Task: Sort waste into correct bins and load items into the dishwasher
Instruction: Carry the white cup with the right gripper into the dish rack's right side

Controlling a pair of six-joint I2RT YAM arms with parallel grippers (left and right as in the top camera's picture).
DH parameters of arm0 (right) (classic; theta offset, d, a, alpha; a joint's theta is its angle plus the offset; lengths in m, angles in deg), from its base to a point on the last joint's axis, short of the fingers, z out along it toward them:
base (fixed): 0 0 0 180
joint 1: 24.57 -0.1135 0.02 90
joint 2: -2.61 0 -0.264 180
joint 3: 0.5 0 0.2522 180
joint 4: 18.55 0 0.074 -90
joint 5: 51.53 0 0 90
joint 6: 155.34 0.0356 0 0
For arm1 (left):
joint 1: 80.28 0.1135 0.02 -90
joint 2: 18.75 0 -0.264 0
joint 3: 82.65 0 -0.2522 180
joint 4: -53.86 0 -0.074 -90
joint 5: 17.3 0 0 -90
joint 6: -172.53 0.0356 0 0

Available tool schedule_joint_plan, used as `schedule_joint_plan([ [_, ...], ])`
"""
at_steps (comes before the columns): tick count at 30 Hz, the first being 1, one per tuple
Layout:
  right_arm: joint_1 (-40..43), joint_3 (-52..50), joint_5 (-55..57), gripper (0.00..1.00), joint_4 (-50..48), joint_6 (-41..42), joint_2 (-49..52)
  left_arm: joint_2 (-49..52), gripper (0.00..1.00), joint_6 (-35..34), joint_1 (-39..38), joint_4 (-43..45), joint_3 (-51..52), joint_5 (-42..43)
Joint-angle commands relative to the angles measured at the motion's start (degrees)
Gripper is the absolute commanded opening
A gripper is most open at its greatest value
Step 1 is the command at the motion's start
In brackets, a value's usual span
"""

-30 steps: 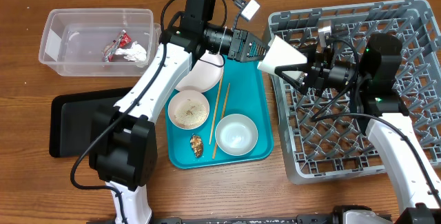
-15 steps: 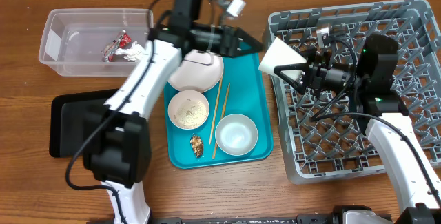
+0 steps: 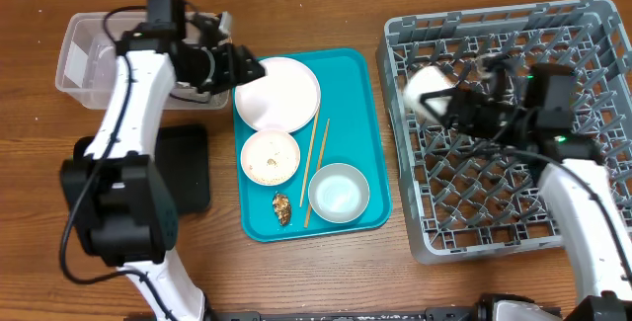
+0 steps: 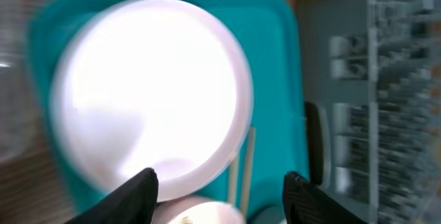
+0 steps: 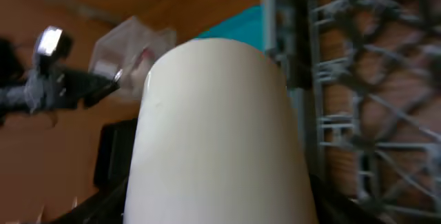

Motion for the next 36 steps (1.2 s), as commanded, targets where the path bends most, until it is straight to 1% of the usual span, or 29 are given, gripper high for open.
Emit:
schedule_joint_plan([
  [1,4.3,9.5,13.8,0.34,7.5,0.7,-0.4,-7.5,0.61,4.5,1.4,-0.5,-0.8,-13.3],
  [3,6.5,14.0,20.9,0.34,13.9,0.7,-0.4,-9.4,0.61,4.5,1.6,-0.5,-0.8,-18.1],
  [6,9.9,19.9,30.8,0.34,21.7,1.0,-0.4,-11.3,0.62,4.4,1.6,-0.4,-0.8,-21.7],
  [9,13.7,23.3,39.6,0.34,27.9,1.2,-0.4,-12.0,0.62,4.4,1.6,-0.4,-0.8,-21.7],
  [13,19.4,23.7,48.7,0.34,33.9,4.1,0.2,-12.0,0.62,4.2,1.6,-0.4,-0.8,-21.7],
  [14,22.3,23.7,50.3,0.34,36.0,4.2,1.1,-12.0,0.62,4.2,1.6,-0.4,-0.8,-21.7],
  [19,29.7,23.7,50.3,0.34,37.5,4.1,5.7,-12.0,0.62,4.2,1.6,-0.4,-0.8,-21.7],
  [23,33.6,23.7,50.2,0.34,37.3,4.1,10.0,-12.0,0.61,4.2,1.6,-0.4,-0.8,-21.7],
  [32,34.9,23.6,48.2,0.35,36.2,3.9,17.4,-12.0,0.62,4.2,1.1,-0.4,-0.8,-21.7],
  [34,34.9,23.6,47.3,0.37,35.3,3.9,18.5,-12.0,0.61,4.2,0.8,-0.4,-0.8,-21.7],
  [35,34.9,23.6,46.8,0.42,35.0,3.8,19.1,-12.0,0.61,4.2,0.7,-0.4,-0.8,-21.7],
  [36,34.9,23.6,46.5,0.43,34.9,3.8,19.5,-12.0,0.62,4.2,0.6,-0.4,-0.8,-21.7],
])
